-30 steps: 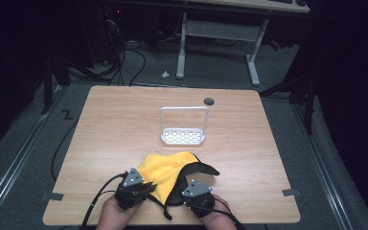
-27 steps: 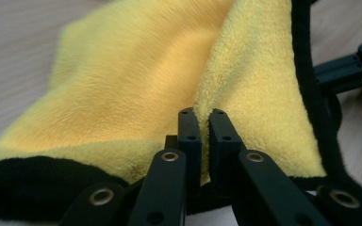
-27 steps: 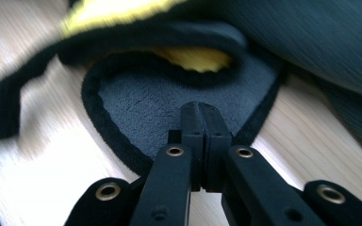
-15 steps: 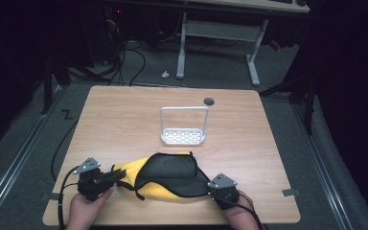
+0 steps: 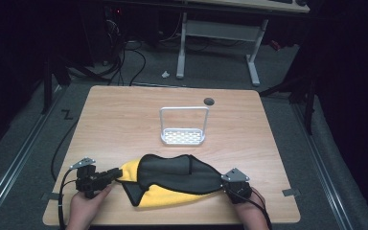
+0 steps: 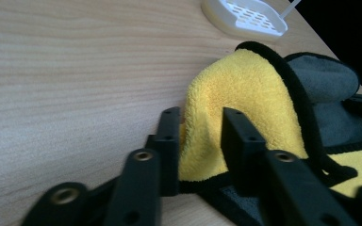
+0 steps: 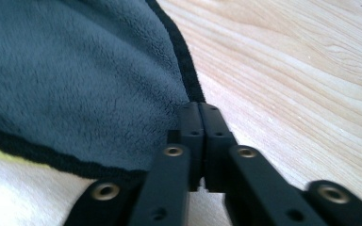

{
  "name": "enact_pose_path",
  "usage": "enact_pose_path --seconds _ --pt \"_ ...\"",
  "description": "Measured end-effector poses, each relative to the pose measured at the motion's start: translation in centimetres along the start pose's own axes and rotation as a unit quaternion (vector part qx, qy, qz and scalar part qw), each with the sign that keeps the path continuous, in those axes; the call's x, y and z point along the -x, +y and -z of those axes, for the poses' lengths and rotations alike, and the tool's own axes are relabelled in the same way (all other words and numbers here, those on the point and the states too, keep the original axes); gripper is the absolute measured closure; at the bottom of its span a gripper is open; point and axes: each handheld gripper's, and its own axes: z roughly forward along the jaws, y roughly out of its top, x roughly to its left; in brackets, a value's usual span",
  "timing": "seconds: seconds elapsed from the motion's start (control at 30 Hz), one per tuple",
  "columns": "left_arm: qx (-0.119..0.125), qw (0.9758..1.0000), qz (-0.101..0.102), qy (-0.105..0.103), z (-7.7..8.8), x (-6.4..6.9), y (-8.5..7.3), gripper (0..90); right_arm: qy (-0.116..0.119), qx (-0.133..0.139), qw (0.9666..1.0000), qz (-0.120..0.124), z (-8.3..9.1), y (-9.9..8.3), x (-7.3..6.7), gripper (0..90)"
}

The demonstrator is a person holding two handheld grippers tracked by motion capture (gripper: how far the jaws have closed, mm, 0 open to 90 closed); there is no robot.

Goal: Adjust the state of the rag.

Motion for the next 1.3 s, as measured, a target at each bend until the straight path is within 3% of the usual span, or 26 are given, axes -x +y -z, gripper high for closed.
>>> enact_pose_path --seconds 0.13,0.17,0.2,0.23,0.27,0.3,0.37,0.47,0.53,0.57,0.63,0.73,0.8,0.87,0.97,1.0,1.07,1.13,1.23,1.3 --pt "0.024 0.9989 -0.037 0.014 1.0 1.2 0.2 57.7 0.010 0.023 0.9997 -0.006 0.7 0.5 -0.6 81.3" --pt "0.029 0.9986 -0.042 0.013 1.1 1.3 0.2 53.1 0.041 0.046 0.9980 -0.010 1.6 1.1 -1.7 80.0" --pt "0.031 0.9983 -0.048 0.007 1.1 1.5 0.2 53.1 0.041 0.046 0.9980 -0.010 1.6 1.1 -1.7 80.0" --pt "0.030 0.9983 -0.050 0.005 0.9 1.6 0.2 51.4 0.060 0.054 0.9967 0.001 2.0 1.4 -2.9 78.8" --pt "0.028 0.9979 -0.057 0.005 0.6 1.9 0.2 49.8 0.099 0.057 0.9932 0.024 2.2 1.8 -5.1 77.6" --pt "0.024 0.9977 -0.063 0.005 0.3 2.0 0.1 49.8 0.099 0.057 0.9932 0.024 2.2 1.8 -5.1 77.6" --pt "0.010 0.9972 -0.074 0.008 -0.8 2.2 0.0 48.9 0.132 0.053 0.9888 0.046 2.0 2.2 -7.4 76.8" --pt "-0.011 0.9960 -0.086 0.022 -1.8 2.4 -0.1 58.1 0.156 0.042 0.9844 0.071 1.6 2.6 -9.5 77.0" --pt "-0.019 0.9953 -0.092 0.025 -2.0 2.6 -0.2 66.3 0.151 0.032 0.9840 0.088 1.0 2.5 -10.1 78.6" --pt "-0.023 0.9952 -0.093 0.024 -1.9 2.8 -0.3 68.7 0.154 0.032 0.9841 0.082 1.0 2.5 -9.9 79.1" --pt "-0.034 0.9945 -0.098 0.012 -1.9 3.3 -0.5 71.6 0.134 0.030 0.9875 0.079 0.9 2.2 -9.3 80.3" --pt "-0.053 0.9928 -0.106 -0.019 -2.3 4.7 -1.3 71.9 0.103 0.024 0.9929 0.055 0.7 1.7 -6.8 81.5" --pt "-0.074 0.9894 -0.115 -0.050 -3.0 6.1 -2.1 72.0 0.070 0.018 0.9968 0.036 0.4 1.2 -4.7 81.8" --pt "-0.093 0.9843 -0.128 -0.077 -3.9 7.8 -2.9 72.0 0.043 0.015 0.9989 0.010 -0.1 0.8 -2.5 81.9" --pt "-0.113 0.9772 -0.141 -0.111 -5.2 10.0 -3.9 71.8 0.014 0.009 0.9997 -0.020 -0.8 0.7 0.2 83.1" --pt "-0.114 0.9764 -0.145 -0.112 -5.4 10.4 -4.0 71.8 0.011 0.009 0.9996 -0.023 -1.1 0.7 0.7 83.2" --pt "-0.109 0.9762 -0.154 -0.107 -5.4 10.8 -3.9 69.5 0.004 0.006 0.9995 -0.032 -1.2 0.8 1.2 83.0" --pt "-0.096 0.9783 -0.159 -0.092 -4.9 10.7 -3.6 66.8 0.002 0.020 0.9994 -0.030 -0.5 1.0 1.0 82.0" --pt "-0.058 0.9823 -0.165 -0.066 -3.6 10.3 -2.8 62.9 0.004 0.054 0.9984 -0.012 1.8 1.3 -0.2 82.0" --pt "-0.035 0.9837 -0.165 -0.064 -3.0 10.3 -2.0 61.4 0.026 0.062 0.9977 -0.003 2.8 1.2 -1.4 82.9"
